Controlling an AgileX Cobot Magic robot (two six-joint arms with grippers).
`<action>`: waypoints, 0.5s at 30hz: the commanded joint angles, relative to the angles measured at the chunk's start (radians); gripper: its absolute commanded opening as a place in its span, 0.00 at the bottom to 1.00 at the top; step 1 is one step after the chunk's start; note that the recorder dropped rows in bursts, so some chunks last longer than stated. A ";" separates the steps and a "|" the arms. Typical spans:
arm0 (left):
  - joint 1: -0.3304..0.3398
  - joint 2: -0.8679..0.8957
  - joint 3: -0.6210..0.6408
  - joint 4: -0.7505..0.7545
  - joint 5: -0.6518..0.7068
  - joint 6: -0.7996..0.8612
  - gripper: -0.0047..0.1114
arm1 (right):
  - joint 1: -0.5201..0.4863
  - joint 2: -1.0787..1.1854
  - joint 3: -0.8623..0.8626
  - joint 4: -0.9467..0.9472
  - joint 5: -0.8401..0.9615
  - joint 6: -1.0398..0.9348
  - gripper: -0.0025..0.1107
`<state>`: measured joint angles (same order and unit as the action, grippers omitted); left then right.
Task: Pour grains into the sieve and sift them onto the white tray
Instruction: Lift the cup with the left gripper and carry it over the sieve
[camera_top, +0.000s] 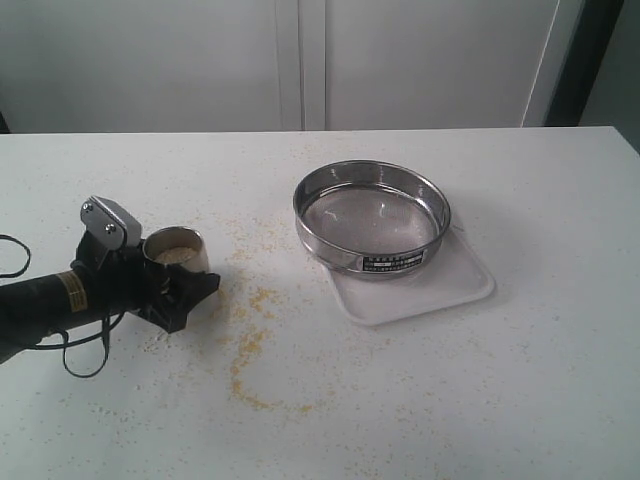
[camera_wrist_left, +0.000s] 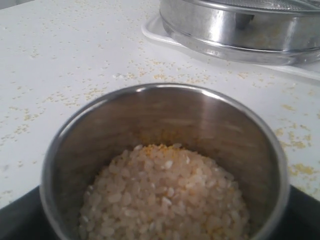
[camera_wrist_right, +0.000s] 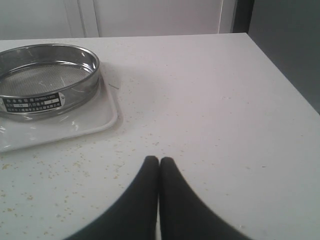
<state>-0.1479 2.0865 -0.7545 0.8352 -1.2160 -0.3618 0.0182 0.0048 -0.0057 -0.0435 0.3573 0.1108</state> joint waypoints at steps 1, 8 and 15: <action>-0.004 -0.051 -0.003 -0.026 -0.005 -0.031 0.04 | -0.006 -0.005 0.006 -0.005 -0.015 -0.001 0.02; -0.004 -0.166 -0.004 -0.035 0.109 -0.134 0.04 | -0.006 -0.005 0.006 -0.005 -0.015 -0.001 0.02; -0.004 -0.253 -0.028 -0.020 0.241 -0.209 0.04 | -0.006 -0.005 0.006 -0.005 -0.015 -0.001 0.02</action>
<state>-0.1479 1.8711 -0.7614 0.8076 -1.0286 -0.5183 0.0182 0.0048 -0.0057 -0.0435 0.3573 0.1108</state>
